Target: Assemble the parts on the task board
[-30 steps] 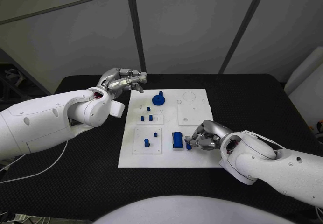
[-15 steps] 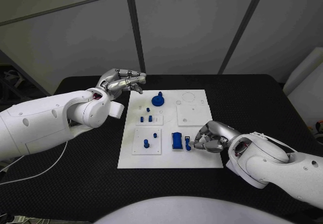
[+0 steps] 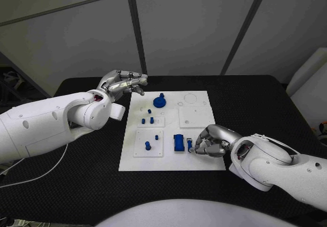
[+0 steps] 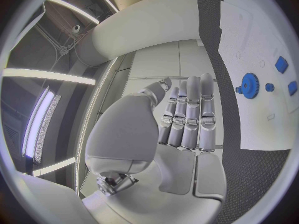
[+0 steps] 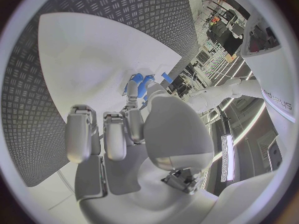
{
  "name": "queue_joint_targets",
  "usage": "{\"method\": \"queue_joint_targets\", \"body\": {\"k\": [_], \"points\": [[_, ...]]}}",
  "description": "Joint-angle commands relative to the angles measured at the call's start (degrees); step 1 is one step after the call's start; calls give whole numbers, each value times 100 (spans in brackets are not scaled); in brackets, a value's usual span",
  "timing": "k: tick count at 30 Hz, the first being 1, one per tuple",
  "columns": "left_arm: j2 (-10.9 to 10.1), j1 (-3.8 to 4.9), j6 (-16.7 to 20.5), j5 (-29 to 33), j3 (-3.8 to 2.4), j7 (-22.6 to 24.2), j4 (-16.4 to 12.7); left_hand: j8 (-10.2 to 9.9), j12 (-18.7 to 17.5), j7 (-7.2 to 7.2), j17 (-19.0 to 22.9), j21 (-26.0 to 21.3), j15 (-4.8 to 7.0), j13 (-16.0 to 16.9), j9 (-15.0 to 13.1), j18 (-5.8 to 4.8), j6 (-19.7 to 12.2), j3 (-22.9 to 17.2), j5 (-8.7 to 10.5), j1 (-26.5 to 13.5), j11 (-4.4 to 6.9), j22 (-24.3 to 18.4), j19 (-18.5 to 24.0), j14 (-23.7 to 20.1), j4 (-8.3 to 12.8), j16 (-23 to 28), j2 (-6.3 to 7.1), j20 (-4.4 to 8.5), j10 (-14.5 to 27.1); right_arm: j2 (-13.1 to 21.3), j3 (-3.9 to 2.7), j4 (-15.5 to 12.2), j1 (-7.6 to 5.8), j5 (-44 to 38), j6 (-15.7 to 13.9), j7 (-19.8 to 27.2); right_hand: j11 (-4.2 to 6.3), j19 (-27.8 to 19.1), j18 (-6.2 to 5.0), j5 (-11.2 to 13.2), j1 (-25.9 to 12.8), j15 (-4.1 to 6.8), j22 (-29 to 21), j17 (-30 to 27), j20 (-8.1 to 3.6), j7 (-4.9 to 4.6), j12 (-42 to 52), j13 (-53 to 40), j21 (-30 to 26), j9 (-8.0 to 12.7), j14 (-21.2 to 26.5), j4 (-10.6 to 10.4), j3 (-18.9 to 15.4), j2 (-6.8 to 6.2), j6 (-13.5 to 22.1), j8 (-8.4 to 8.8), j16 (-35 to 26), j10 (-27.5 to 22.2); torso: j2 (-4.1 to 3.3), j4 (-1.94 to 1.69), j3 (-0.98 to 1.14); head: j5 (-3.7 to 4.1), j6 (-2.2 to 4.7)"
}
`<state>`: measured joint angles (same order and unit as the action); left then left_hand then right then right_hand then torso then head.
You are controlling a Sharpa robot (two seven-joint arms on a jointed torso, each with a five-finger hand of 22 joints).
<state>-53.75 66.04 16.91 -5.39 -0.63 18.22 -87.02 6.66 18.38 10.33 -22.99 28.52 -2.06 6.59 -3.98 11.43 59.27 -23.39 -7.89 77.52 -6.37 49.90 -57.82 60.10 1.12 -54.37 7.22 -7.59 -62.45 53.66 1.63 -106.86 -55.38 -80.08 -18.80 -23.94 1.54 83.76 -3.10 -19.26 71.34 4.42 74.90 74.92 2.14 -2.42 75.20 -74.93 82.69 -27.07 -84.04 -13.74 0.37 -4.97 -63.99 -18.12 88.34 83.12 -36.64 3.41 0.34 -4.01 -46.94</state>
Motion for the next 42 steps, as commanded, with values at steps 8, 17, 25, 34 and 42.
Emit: {"method": "queue_joint_targets", "body": {"k": [8, 17, 25, 34, 42], "points": [[8, 6, -67, 4, -3, 14, -1, 4, 36, 11, 9, -28, -26, 5, -1, -104, -46, 29, -37, 15, 4, -5, -6, -32, 15, 32, -44, -49, 55, -56, 2, 72, -3, -106, 153, 21, -1, -7, 79, 65, 102, 40, 685, 1293, -34, -2, 0, -508, 6, -10, -547, 13, -55, 57, 32, -31, 38, 30, 0, -3, -4, -6, -12], [-1, 7, -64, 5, 4, -1, 6, 5, 39, 11, 10, -32, -27, 6, -1, -105, -47, 30, -37, 16, 3, -7, -8, -33, 15, 32, -46, -49, 58, -88, 2, 192, -3, -167, 18, -58, 2, -2, 81, 61, 97, 41, 691, 1301, -35, 2, 38, -536, 10, -13, -549, -16, -72, 135, 21, -43, 43, 50, -2, -4, -2, -12, -7], [7, 7, -66, 5, 7, 0, 2, 6, 42, 12, 11, -35, -28, 7, -1, -105, -48, 34, -37, 7, 2, -9, -8, -34, 9, 32, -48, -50, 59, -207, 1, 305, -4, -176, -13, -59, 6, 3, 83, 52, 112, 43, 698, 1307, -35, 9, 51, -545, 16, -14, -550, -14, -77, 155, 17, -48, 46, 57, 0, 5, -3, -2, -11], [12, 7, -71, 5, 7, -1, 0, 6, 42, 12, 11, -35, -28, 7, -1, -105, -48, 34, -37, 7, 2, -9, -8, -34, 9, 32, -48, -50, 59, -308, 0, 398, -5, -198, -51, -68, 9, 4, 83, 56, 130, 46, 700, 1307, -37, 11, 54, -548, 17, -15, -550, -8, -83, 164, 18, -51, 46, 59, 1, -3, -3, 4, -13], [12, 7, -75, 5, 7, -2, -3, 6, 42, 12, 11, -35, -28, 7, -1, -105, -48, 34, -37, 7, 2, -9, -8, -34, 9, 32, -48, -50, 59, -348, 0, 514, -5, -205, 54, -13, 24, 2, 82, 356, 339, 61, 699, 1311, -49, 28, 76, -569, 12, -24, -551, 87, -101, 230, 21, -75, 48, 72, 5, -6, -4, 12, -25]]}}
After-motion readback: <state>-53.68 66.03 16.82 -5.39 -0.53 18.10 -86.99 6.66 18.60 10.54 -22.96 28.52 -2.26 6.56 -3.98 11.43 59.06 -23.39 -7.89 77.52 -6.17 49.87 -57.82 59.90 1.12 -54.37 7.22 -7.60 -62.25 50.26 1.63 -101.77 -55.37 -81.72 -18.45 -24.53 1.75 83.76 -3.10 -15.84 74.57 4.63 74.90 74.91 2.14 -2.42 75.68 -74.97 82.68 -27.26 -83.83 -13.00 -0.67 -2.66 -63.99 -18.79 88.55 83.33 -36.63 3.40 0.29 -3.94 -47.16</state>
